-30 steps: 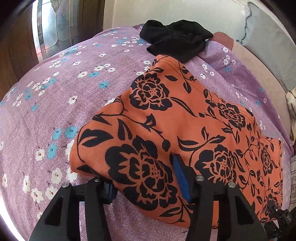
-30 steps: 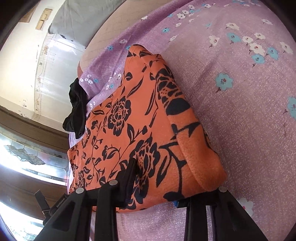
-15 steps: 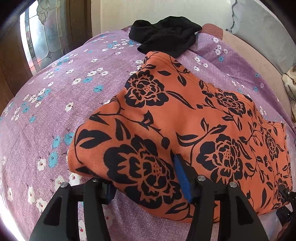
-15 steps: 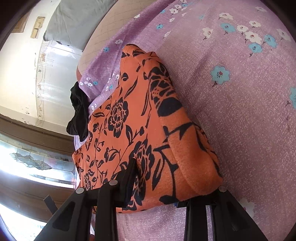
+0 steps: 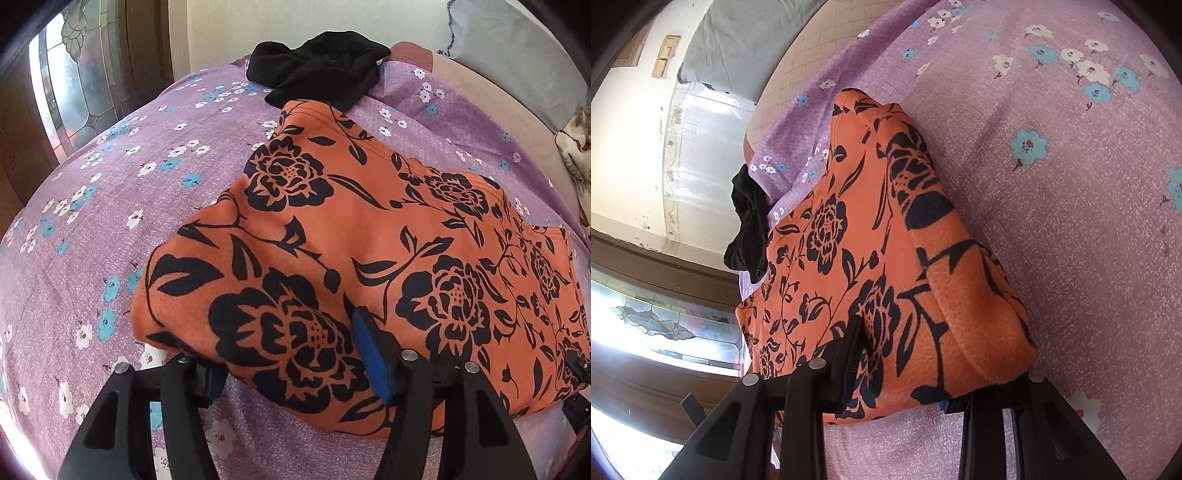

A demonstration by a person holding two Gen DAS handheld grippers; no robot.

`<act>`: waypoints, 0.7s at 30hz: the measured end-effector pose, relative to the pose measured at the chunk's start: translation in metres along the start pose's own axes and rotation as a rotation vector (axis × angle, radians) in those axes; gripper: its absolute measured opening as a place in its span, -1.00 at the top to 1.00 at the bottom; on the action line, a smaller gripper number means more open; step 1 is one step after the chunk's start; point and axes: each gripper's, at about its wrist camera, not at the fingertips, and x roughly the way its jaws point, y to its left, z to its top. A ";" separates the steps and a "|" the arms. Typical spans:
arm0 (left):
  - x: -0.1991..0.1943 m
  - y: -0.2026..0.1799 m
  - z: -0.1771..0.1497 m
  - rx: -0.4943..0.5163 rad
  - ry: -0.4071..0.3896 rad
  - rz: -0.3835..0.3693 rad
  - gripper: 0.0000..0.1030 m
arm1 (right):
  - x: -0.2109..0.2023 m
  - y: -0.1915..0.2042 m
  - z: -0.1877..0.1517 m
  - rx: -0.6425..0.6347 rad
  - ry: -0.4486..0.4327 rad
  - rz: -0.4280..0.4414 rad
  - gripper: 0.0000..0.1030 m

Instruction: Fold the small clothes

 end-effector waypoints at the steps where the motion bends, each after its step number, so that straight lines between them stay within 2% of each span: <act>1: 0.000 0.000 0.000 0.002 -0.001 0.000 -0.25 | 0.000 0.000 0.000 0.000 0.000 0.001 0.31; 5: 0.001 0.000 0.000 0.007 -0.003 0.005 -0.31 | -0.001 -0.001 0.000 0.001 0.003 0.004 0.31; 11: 0.006 0.005 0.003 -0.024 0.013 0.010 -0.56 | -0.003 -0.004 0.004 0.015 0.019 0.019 0.30; 13: 0.006 0.009 0.007 -0.051 0.031 -0.011 -0.56 | -0.005 -0.006 0.006 0.038 0.013 0.033 0.29; 15: 0.006 0.012 0.010 -0.082 0.034 -0.054 -0.55 | -0.010 -0.003 0.006 0.034 -0.031 0.049 0.25; 17: 0.004 0.014 0.012 -0.114 0.016 -0.102 -0.50 | -0.014 0.007 0.007 -0.020 -0.071 0.066 0.26; 18: 0.003 0.014 0.013 -0.121 0.004 -0.117 -0.39 | -0.015 0.014 0.007 -0.060 -0.088 0.066 0.26; 21: 0.011 0.013 0.015 -0.128 0.023 -0.126 -0.38 | -0.007 0.028 0.006 -0.142 -0.078 0.014 0.26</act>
